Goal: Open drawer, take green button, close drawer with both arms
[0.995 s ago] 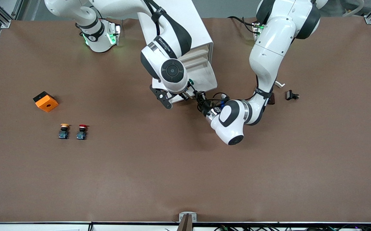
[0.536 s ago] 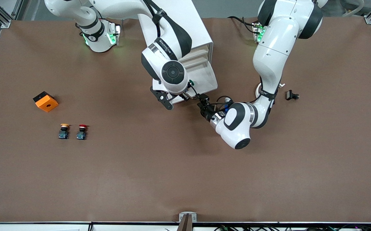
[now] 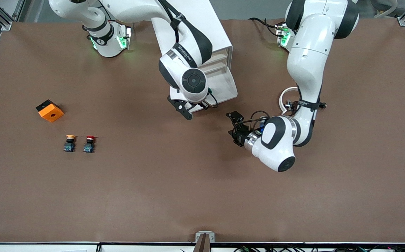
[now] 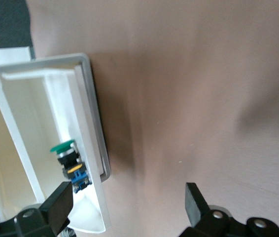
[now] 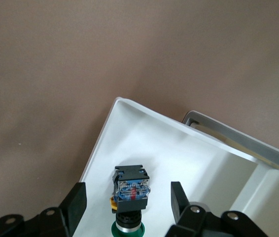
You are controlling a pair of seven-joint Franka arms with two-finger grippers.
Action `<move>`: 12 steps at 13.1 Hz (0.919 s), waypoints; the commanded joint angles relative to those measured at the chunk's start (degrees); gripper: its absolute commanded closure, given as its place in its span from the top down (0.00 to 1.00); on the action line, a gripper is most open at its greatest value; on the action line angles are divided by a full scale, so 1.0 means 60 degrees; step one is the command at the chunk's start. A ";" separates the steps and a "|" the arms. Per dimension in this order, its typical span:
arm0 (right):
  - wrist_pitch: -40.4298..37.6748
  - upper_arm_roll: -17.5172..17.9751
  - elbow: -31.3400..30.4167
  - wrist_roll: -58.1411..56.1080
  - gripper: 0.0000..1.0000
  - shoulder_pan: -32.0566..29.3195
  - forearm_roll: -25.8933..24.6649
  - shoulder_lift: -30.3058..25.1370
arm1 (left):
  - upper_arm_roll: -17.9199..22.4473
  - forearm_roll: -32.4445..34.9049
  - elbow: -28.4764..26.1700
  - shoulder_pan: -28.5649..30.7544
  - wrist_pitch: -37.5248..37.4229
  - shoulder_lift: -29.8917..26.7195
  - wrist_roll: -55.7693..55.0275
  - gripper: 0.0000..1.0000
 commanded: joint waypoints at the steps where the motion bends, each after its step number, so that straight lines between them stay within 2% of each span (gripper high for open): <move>1: 0.0132 -0.0067 0.0057 -0.0102 0.77 0.0161 -0.0038 0.0190 | -0.0012 0.0887 -0.0113 0.0347 -0.0131 -0.0417 0.0777 1.00; 4: 0.0279 -0.0067 0.0042 -0.0102 0.77 0.0293 -0.0038 0.0366 | 0.0018 0.2424 -0.0113 0.0538 -0.0117 -0.0739 0.2649 1.00; 9: 0.0542 -0.0067 -0.0177 -0.0117 0.77 0.0293 -0.0038 0.0483 | 0.0763 0.2545 -0.0099 0.1387 -0.0117 -0.1543 0.4452 1.00; 12: 0.0616 -0.0067 -0.0177 -0.0117 0.74 0.0323 -0.0038 0.0513 | 0.1407 0.2749 -0.0113 0.1418 -0.0117 -0.2202 0.6004 1.00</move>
